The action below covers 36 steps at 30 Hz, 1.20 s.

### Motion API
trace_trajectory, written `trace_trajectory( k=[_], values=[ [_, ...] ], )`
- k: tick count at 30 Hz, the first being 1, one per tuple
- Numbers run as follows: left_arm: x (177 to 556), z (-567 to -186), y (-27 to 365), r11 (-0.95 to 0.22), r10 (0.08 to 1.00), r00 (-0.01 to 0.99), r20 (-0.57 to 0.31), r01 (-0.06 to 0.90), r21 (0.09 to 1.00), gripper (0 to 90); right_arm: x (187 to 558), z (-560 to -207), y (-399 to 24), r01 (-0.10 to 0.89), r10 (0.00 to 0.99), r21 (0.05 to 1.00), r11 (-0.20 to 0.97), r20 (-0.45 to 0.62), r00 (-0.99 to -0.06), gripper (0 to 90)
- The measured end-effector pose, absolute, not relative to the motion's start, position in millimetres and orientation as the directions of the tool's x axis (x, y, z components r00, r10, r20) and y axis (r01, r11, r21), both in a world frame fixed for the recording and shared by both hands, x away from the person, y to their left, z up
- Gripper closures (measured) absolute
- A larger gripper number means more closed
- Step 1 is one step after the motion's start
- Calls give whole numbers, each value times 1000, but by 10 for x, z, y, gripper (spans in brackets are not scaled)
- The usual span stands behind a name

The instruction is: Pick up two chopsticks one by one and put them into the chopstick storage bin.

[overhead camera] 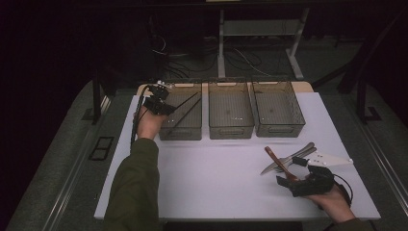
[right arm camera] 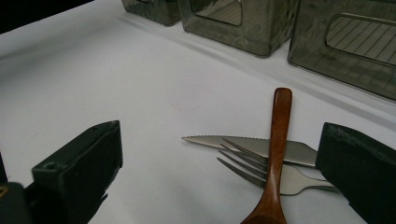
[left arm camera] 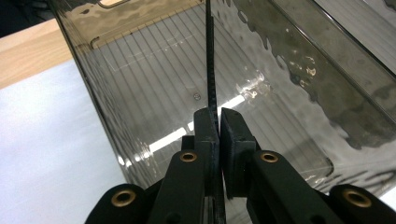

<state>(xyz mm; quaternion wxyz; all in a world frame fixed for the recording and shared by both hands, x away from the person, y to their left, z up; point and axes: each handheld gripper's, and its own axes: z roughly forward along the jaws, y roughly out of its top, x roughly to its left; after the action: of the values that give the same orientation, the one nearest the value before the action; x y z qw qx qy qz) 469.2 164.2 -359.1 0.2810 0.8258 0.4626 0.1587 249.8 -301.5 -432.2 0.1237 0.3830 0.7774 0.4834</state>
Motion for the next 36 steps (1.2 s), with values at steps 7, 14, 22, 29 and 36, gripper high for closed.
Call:
trace_trajectory(
  k=[7, 14, 22, 29, 36],
  values=[
    [4762, -3721, 1588, -459, 855, 516, 59, 698, 549, 855, 2501, -4319, -3015, 476, 710, 847, 239, 182, -680, 9],
    [4771, -3754, 1572, -476, 844, 533, 61, 692, 543, 844, 2501, -4317, -3017, 475, 708, 847, 240, 182, -683, 9],
    [4727, -3691, 1613, -450, 839, 544, 24, 668, 593, 735, 2496, -4316, -3019, 476, 709, 847, 238, 184, -681, 9],
    [4645, -3597, 1607, -437, 814, 581, 0, 613, 659, 650, 2501, -4314, -3008, 477, 708, 845, 241, 183, -682, 9],
    [4479, -3532, 1594, -418, 755, 655, -48, 535, 734, 539, 2498, -4316, -3017, 478, 711, 845, 242, 181, -680, 9]
  ],
)
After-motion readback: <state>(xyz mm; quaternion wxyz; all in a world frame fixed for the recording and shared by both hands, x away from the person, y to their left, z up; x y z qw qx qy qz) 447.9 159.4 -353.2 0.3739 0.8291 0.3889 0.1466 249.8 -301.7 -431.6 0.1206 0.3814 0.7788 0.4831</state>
